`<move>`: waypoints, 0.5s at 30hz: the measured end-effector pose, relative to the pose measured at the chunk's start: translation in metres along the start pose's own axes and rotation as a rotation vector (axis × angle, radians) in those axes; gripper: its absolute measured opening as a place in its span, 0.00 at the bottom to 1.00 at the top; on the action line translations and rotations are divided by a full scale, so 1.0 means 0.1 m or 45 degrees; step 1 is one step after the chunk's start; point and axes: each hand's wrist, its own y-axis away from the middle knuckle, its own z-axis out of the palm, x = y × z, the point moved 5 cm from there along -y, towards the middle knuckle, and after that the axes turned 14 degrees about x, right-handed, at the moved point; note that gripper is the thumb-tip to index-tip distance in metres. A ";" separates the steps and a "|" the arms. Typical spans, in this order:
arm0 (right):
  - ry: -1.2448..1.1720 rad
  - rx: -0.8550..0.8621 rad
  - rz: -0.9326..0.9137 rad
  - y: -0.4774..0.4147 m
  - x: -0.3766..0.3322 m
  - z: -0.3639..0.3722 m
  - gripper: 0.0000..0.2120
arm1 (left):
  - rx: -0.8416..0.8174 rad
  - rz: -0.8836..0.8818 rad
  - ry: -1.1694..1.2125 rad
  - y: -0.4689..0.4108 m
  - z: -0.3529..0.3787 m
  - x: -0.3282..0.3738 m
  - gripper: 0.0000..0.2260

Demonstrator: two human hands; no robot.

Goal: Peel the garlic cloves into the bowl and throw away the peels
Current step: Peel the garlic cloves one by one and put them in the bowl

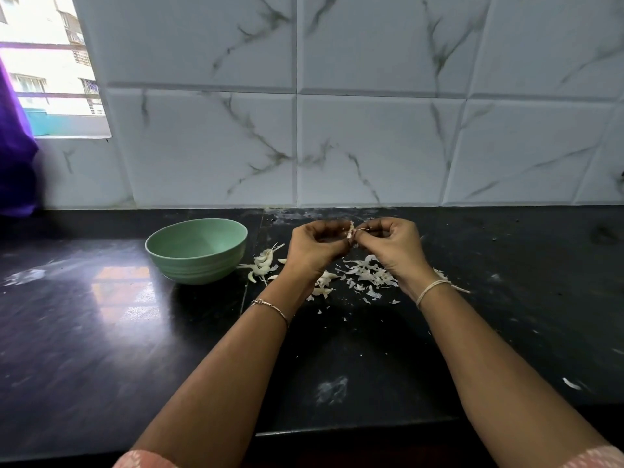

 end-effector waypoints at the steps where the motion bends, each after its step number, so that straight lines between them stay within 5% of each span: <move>1: 0.007 0.008 0.002 0.00 0.00 0.00 0.04 | 0.000 -0.011 0.005 0.00 0.00 0.00 0.10; 15: -0.062 -0.030 0.133 0.00 0.03 -0.02 0.03 | -0.007 0.000 -0.036 -0.02 -0.02 -0.03 0.08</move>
